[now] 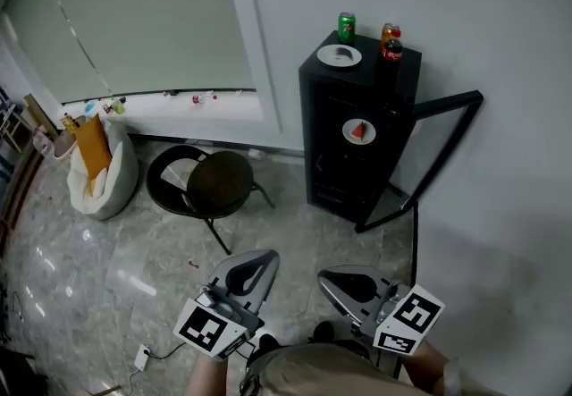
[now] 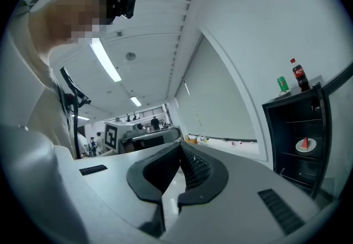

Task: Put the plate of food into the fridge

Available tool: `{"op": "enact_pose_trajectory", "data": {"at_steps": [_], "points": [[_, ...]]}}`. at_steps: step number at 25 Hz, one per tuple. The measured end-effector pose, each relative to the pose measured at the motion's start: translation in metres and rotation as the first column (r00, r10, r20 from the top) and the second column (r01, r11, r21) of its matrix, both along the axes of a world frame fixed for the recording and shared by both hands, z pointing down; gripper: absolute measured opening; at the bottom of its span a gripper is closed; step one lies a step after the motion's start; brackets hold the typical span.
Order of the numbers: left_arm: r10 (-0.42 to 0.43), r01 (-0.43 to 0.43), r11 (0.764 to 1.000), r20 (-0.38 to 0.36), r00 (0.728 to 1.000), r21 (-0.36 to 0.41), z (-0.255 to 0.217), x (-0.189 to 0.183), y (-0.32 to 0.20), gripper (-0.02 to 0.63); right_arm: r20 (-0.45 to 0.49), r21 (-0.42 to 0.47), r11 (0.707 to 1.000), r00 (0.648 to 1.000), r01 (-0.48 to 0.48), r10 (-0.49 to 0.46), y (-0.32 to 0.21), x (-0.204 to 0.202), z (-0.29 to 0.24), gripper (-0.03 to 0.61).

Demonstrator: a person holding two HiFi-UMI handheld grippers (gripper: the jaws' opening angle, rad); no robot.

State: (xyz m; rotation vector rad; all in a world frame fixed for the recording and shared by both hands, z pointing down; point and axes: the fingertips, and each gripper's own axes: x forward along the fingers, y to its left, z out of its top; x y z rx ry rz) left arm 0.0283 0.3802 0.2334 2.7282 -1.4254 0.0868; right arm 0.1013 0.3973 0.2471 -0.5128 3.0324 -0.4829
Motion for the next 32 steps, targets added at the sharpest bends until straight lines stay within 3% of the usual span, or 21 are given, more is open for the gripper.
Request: {"op": "enact_pose_trajectory", "data": {"at_steps": [10,13,20,32], "points": [[-0.009,0.009,1.0,0.015,1.0,-0.003,0.006,0.009,-0.023,0.009,-0.011,0.013,0.999,0.999,-0.035,0.035,-0.02,0.018,0.004,0.017],[0.019,-0.018,0.999,-0.019,1.0,0.036,0.001,0.008,-0.036,0.009,-0.019,0.01,0.998,0.998,-0.061,0.061,-0.029,0.02,0.007,0.017],[0.097,-0.097,0.995,-0.045,0.994,0.013,0.012,0.004,-0.078,0.009,-0.073,0.014,0.989,0.987,-0.144,0.145,-0.062,0.015,0.013,0.017],[0.149,-0.147,0.989,-0.099,0.984,0.025,0.019,-0.1,-0.162,0.009,-0.15,-0.002,0.978,0.967,-0.209,0.206,-0.141,-0.083,0.013,0.017]]}}
